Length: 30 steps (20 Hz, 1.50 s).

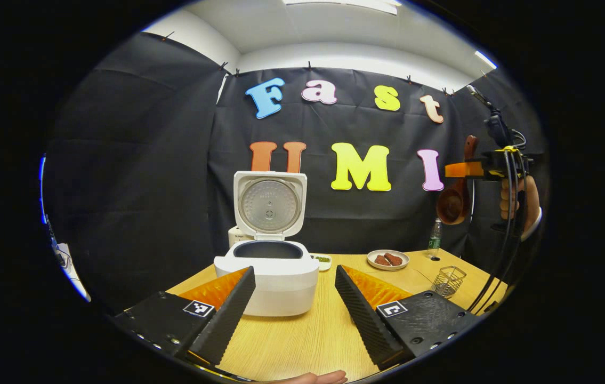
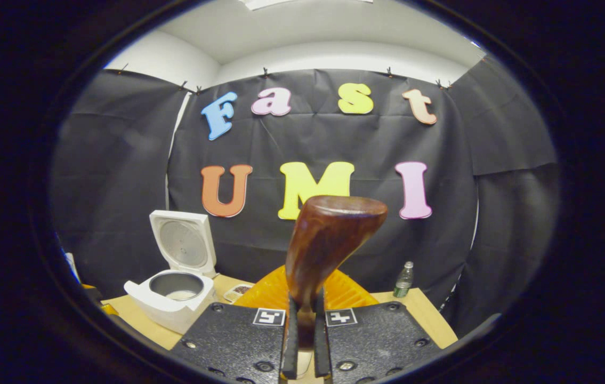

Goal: Close the left gripper, press the button to open the rice cooker; take a wooden spoon from the chopstick holder with the right hand, scoop a spoonful of rice and pour it into the rice cooker, then put the wooden spoon back into the chopstick holder.

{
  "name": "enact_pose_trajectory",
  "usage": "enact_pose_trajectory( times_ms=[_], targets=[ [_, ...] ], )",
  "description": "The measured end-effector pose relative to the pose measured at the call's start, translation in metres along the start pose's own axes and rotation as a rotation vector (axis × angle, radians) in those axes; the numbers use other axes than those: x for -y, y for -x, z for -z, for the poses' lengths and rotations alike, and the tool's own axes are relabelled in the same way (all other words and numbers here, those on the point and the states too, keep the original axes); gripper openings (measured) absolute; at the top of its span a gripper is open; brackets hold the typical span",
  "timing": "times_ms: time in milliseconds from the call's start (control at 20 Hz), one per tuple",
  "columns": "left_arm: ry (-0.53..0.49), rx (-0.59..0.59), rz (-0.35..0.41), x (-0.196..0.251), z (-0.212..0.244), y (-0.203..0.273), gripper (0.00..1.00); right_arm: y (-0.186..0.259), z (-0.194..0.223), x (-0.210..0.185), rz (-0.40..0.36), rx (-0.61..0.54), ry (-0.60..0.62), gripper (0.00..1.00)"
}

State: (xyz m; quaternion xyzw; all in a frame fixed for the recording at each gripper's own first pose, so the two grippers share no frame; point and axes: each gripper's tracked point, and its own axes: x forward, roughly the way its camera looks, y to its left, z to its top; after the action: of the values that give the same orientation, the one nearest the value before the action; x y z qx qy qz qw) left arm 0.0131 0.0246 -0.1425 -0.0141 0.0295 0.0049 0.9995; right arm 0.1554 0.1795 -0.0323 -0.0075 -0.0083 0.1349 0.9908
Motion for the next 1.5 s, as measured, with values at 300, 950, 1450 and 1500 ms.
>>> enact_pose_trajectory(
  times_ms=[300, 950, 1450, 1500],
  targets=[
    [0.009, -0.015, 0.022, 0.022, 0.005, -0.031, 0.95, -0.007, 0.052, 0.063, 0.039, -0.075, -0.059, 0.12],
    [0.027, 0.084, 0.065, 0.045, -0.035, -0.067, 0.94, -0.041, 0.191, 0.141, 0.105, -0.288, -0.154, 0.19],
    [0.034, 0.086, 0.106, 0.029, -0.076, -0.103, 0.94, -0.005, 0.178, 0.184, 0.212, -0.219, -0.180, 0.96],
    [0.031, 0.082, 0.111, 0.028, -0.081, -0.105, 0.93, 0.003, 0.173, 0.186, 0.220, -0.205, -0.170, 0.96]
  ],
)
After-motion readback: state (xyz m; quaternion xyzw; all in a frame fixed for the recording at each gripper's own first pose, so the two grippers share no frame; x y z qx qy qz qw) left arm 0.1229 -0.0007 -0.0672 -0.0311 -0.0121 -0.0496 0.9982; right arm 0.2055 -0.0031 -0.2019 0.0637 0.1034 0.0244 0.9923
